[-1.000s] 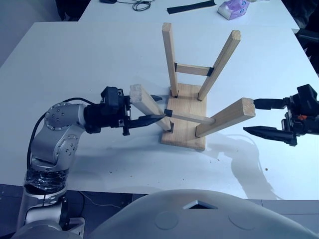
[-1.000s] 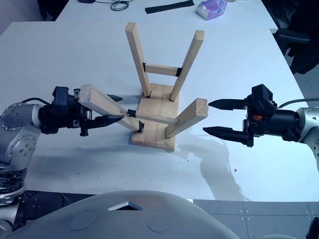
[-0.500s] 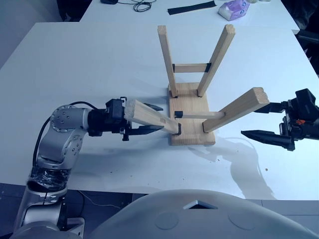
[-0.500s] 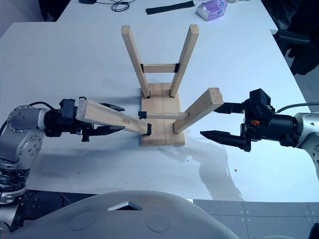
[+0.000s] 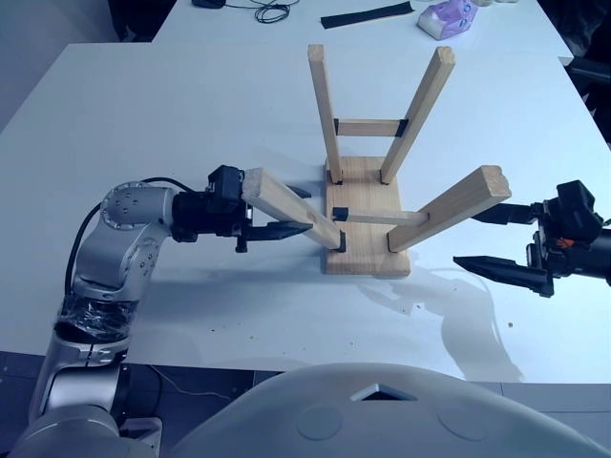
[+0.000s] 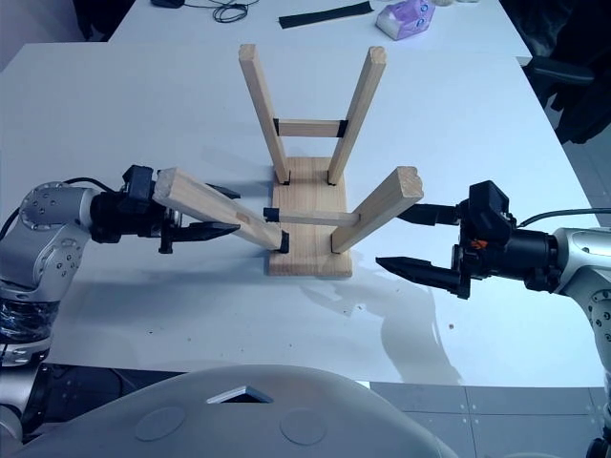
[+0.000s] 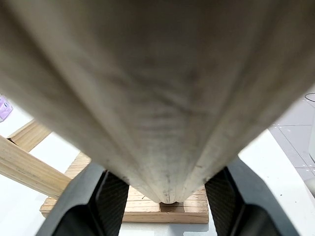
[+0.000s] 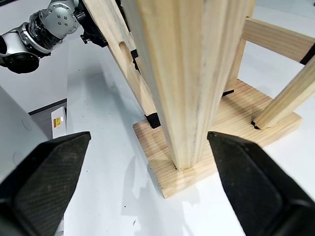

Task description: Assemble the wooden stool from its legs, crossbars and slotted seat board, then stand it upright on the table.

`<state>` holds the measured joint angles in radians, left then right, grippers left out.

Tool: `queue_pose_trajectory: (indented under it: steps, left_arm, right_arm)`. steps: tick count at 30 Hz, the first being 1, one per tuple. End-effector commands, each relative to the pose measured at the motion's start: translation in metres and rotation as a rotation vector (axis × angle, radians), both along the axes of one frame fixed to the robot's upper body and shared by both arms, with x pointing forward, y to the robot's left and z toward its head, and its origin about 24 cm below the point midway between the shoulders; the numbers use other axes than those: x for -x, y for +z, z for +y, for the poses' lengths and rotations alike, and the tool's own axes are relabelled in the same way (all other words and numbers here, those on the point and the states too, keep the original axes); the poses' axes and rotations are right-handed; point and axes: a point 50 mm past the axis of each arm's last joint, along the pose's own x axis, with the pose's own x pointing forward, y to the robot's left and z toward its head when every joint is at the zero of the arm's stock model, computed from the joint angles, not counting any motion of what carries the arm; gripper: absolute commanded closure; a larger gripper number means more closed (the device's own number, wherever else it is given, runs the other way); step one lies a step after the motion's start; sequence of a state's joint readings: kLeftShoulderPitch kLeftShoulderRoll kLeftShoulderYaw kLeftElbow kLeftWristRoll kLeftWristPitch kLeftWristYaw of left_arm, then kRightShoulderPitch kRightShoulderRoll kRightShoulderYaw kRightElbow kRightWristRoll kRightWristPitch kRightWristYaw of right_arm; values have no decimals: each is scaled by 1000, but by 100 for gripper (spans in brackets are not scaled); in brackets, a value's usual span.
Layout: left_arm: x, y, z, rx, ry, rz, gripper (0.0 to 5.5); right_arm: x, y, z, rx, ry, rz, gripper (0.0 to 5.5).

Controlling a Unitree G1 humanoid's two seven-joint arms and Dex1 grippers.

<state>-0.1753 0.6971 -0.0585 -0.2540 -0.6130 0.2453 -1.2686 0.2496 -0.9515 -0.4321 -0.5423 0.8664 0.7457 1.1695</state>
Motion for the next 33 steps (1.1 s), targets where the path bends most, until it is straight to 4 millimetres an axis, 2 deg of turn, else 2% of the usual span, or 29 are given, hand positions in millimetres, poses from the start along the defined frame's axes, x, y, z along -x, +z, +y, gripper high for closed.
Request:
queue_pose_trajectory:
  steps: [1,12,18,24,33]
  left_arm:
    - [-6,-9,7,-122,17,62,331]
    - [-22,-10,-3,-251,-46,61,331]
    - [-30,-8,-1,-284,-45,123,331]
    - [-37,-7,-9,-320,-81,173,331]
    - [-33,-11,-13,-380,-154,159,331]
  right_arm:
    - [1,0,5,-5,9,-20,113]
    - [4,-4,14,-20,0,-40,113]
    - [8,-7,17,-25,-14,-49,113]
    - [8,-10,24,-36,-23,-64,113]
    - [10,-13,28,-45,-37,-67,113]
